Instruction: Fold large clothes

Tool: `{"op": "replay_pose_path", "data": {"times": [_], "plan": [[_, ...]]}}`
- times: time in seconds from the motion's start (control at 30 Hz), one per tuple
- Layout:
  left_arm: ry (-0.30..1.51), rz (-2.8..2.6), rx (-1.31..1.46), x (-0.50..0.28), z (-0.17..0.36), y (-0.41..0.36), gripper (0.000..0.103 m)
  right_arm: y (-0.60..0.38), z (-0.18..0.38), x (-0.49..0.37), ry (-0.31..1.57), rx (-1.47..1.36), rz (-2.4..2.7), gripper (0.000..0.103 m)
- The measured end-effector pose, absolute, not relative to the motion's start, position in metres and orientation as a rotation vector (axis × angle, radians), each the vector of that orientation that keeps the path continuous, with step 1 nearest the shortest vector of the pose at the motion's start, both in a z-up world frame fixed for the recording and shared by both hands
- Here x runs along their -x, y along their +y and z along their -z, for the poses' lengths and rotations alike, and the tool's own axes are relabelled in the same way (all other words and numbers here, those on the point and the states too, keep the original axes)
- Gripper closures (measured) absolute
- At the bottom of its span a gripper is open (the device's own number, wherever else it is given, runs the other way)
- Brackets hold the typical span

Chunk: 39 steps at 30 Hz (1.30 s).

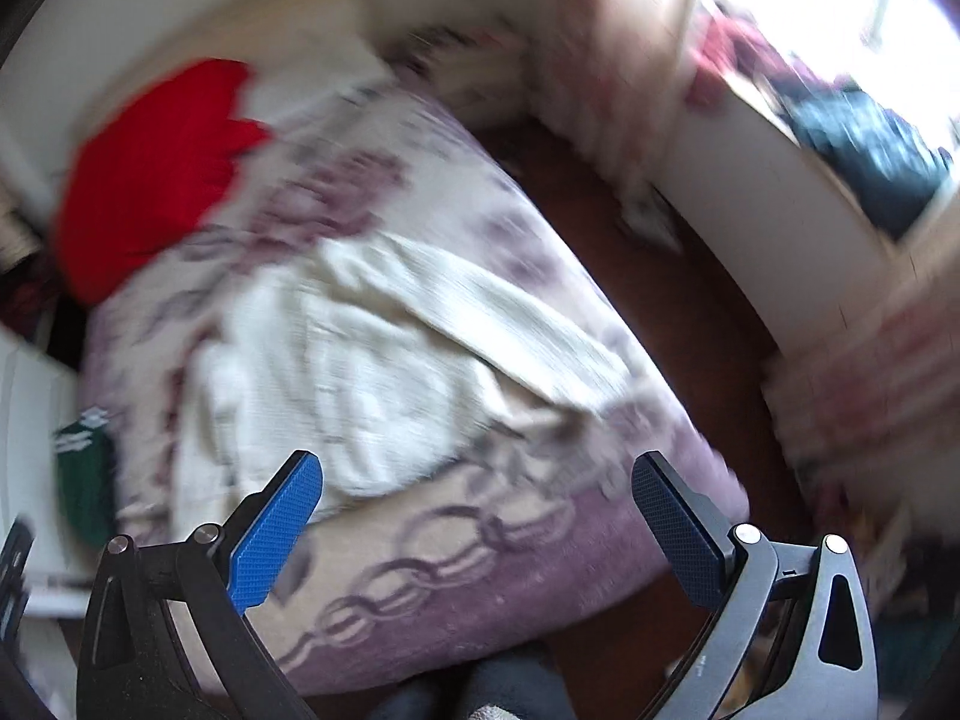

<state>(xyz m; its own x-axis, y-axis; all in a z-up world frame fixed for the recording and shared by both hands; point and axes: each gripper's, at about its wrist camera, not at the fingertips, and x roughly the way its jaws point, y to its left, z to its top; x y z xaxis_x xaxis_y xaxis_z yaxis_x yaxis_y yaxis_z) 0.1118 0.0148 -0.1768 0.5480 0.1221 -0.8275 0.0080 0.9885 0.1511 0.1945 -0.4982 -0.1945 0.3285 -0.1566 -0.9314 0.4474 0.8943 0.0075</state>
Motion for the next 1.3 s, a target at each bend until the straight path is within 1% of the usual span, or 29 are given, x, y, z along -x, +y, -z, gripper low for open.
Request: {"op": "replay_pose_path", "data": {"times": [0.17,0.23,0.3,0.37,0.5,0.6,0.67,0.77,0.83,0.87,0.93,0.97,1.03,1.1,1.13,1.2,1.23,1.3], "plan": [[1.101,-0.106,-0.16,-0.154,0.286,0.0,0.0,-0.589,0.328,-0.206,1.235,-0.423,0.541,0.0],[1.138,-0.125,-0.158,-0.167,0.324,-0.005,0.0,-0.63,0.384,-0.209,1.243,-0.514,0.591,0.004],[1.168,-0.151,-0.167,-0.178,0.361,-0.017,0.0,-0.666,0.429,-0.211,1.242,-0.596,0.614,0.016],[1.192,-0.178,-0.177,-0.188,0.389,-0.029,0.0,-0.706,0.484,-0.214,1.26,-0.686,0.644,0.021],[1.239,-0.223,-0.147,-0.211,0.441,-0.054,0.0,-0.774,0.583,-0.22,1.274,-0.863,0.697,0.021],[1.256,-0.232,-0.149,-0.227,0.47,-0.078,0.0,-0.804,0.642,-0.226,1.294,-0.991,0.687,0.021],[1.265,-0.226,-0.186,-0.236,0.486,-0.098,0.0,-0.814,0.687,-0.233,1.348,-1.066,0.652,0.021],[1.27,-0.201,-0.236,-0.245,0.497,-0.124,0.0,-0.812,0.708,-0.24,1.347,-1.074,0.648,0.018],[1.25,-0.177,-0.282,-0.25,0.498,-0.144,0.0,-0.806,0.703,-0.243,1.306,-1.035,0.645,0.024],[1.244,-0.163,-0.3,-0.252,0.498,-0.153,0.0,-0.8,0.699,-0.245,1.307,-1.002,0.642,0.04],[1.236,-0.132,-0.326,-0.258,0.499,-0.171,0.0,-0.789,0.694,-0.247,1.302,-0.974,0.582,0.084],[1.237,-0.118,-0.332,-0.262,0.499,-0.179,0.0,-0.787,0.692,-0.248,1.305,-0.968,0.559,0.092],[1.243,-0.091,-0.332,-0.271,0.5,-0.195,0.0,-0.787,0.68,-0.249,1.284,-0.943,0.538,0.093],[1.24,-0.06,-0.32,-0.278,0.496,-0.208,0.0,-0.794,0.653,-0.252,1.204,-0.918,0.516,0.093],[1.235,-0.05,-0.315,-0.281,0.496,-0.216,0.0,-0.802,0.634,-0.255,1.128,-0.889,0.505,0.094],[1.224,-0.035,-0.309,-0.282,0.496,-0.226,0.0,-0.813,0.614,-0.265,1.053,-0.844,0.494,0.094],[1.227,-0.028,-0.312,-0.283,0.498,-0.231,0.0,-0.821,0.617,-0.268,1.052,-0.844,0.485,0.093],[1.254,-0.024,-0.314,-0.282,0.508,-0.238,0.0,-0.826,0.644,-0.268,1.125,-0.914,0.467,0.092]]}}
